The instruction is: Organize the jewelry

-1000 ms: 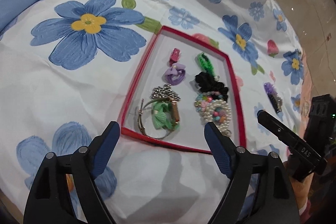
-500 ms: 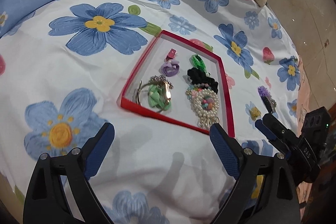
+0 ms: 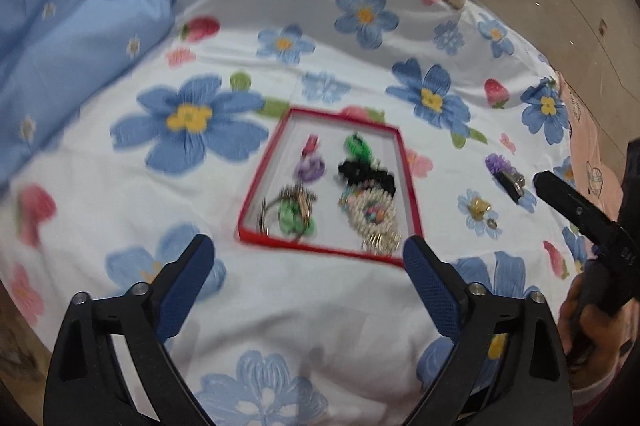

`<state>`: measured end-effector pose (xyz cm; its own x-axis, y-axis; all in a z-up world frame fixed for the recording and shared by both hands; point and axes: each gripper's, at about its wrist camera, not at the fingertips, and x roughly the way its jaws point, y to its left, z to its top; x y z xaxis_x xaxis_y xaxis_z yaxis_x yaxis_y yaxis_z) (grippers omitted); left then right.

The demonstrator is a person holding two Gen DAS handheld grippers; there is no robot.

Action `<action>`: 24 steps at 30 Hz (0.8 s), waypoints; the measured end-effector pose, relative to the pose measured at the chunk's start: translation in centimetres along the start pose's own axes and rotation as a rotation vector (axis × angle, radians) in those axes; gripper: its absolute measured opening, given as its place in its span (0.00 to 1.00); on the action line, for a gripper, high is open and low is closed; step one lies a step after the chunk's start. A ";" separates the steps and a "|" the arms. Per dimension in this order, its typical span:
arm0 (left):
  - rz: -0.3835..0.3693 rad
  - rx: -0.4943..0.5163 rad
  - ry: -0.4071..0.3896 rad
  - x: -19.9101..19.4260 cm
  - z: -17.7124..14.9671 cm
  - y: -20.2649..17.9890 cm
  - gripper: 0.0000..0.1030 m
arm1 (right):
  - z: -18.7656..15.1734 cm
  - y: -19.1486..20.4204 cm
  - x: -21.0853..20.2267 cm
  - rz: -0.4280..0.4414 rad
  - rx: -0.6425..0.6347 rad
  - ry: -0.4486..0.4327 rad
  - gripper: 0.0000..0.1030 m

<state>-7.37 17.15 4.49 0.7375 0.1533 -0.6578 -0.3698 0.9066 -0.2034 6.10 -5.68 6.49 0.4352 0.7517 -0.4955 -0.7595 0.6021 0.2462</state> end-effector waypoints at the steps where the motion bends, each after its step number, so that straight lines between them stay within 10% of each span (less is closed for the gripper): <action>1: 0.006 0.011 -0.016 -0.4 0.3 -0.3 1.00 | 0.6 0.4 -0.3 -0.006 -0.020 -0.006 0.93; 24: 0.179 0.040 -0.063 1.7 -4.8 0.2 1.00 | -7.3 0.1 3.2 -0.124 -0.025 0.043 0.98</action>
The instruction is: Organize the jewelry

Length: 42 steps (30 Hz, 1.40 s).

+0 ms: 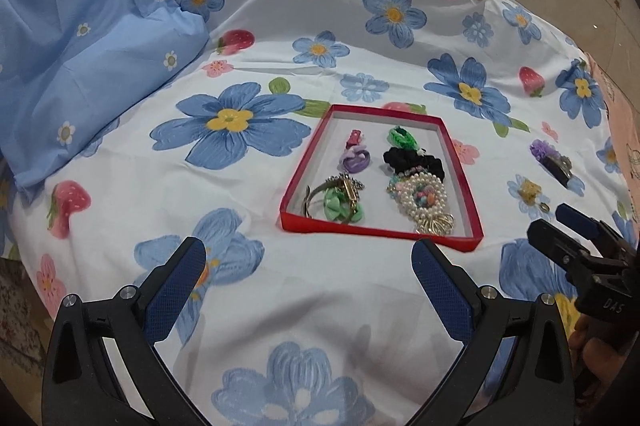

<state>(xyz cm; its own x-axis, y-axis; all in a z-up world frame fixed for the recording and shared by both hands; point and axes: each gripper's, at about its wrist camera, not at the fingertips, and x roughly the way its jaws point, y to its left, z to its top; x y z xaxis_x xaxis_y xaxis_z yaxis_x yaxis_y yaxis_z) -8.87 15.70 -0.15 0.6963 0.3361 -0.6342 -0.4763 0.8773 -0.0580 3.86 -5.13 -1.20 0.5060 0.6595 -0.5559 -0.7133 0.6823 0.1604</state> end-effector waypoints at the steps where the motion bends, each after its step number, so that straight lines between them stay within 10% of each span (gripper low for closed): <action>1: 0.000 0.002 0.002 -0.2 -0.1 0.0 1.00 | -0.1 0.2 0.0 0.006 -0.001 0.003 0.98; 42: -0.004 0.061 0.011 -1.7 -0.4 -1.3 1.00 | -0.3 1.3 -1.4 0.003 -0.028 0.013 0.98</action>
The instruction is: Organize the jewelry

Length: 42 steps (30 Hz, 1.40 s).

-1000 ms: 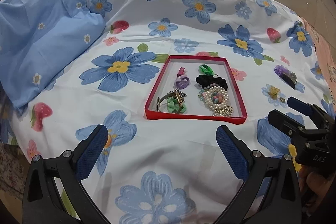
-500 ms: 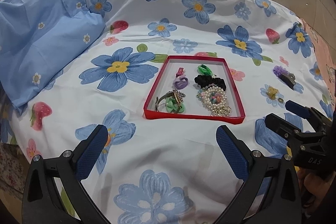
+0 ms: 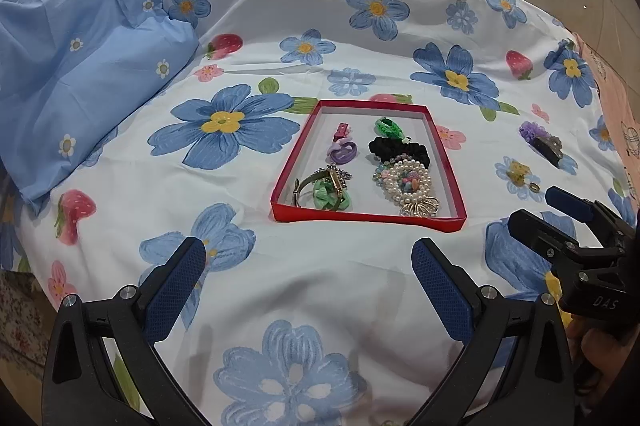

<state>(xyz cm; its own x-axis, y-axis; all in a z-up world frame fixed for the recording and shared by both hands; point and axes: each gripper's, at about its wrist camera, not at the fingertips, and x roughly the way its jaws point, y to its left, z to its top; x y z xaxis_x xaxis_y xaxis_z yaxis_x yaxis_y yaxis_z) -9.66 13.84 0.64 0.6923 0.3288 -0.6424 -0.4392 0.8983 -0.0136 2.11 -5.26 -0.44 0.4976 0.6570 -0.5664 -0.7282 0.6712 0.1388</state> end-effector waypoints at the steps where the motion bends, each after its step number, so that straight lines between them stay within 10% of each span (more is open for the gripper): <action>1: 0.000 0.001 0.000 0.0 0.0 0.0 1.00 | 0.0 0.0 0.0 0.000 0.000 0.000 0.98; 42: 0.001 0.009 0.010 0.3 -0.1 -0.2 1.00 | -0.1 0.4 0.0 0.001 -0.005 0.008 0.98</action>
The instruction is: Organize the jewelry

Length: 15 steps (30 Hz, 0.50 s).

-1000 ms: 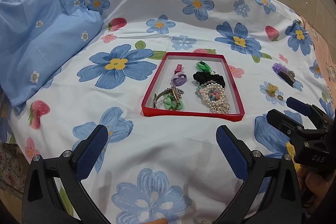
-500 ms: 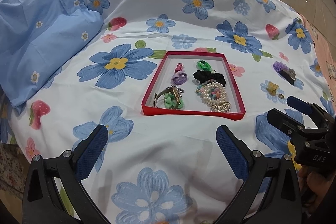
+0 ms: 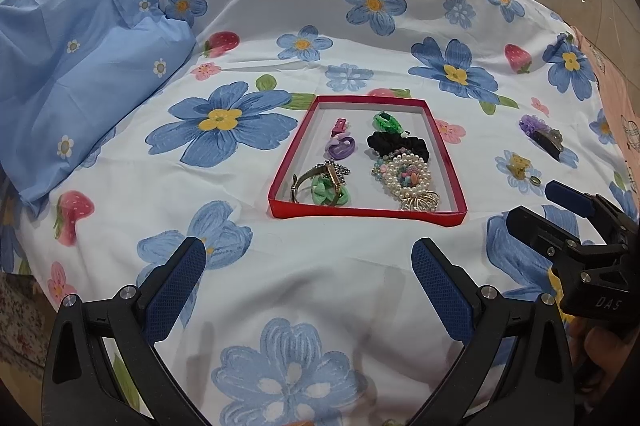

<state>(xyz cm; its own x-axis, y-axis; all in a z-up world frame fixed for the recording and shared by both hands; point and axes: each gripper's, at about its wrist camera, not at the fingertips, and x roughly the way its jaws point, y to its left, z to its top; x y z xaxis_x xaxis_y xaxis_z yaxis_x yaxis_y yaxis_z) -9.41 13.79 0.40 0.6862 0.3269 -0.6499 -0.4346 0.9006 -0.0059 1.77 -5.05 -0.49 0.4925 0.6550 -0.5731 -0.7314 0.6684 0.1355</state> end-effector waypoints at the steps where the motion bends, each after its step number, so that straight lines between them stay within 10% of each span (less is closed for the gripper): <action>1: -0.001 0.001 -0.001 0.0 0.0 0.0 1.00 | 0.0 0.0 0.0 0.000 0.001 0.001 0.98; 15: 0.003 0.007 -0.001 0.1 -0.1 -0.1 1.00 | 0.0 0.4 0.1 0.003 -0.004 -0.002 0.98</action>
<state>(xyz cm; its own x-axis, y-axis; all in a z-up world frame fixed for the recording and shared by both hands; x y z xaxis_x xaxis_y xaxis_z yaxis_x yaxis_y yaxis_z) -9.32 13.70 0.23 0.6856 0.3303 -0.6487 -0.4329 0.9014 0.0015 1.54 -4.76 -0.46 0.4916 0.6576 -0.5709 -0.7346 0.6652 0.1337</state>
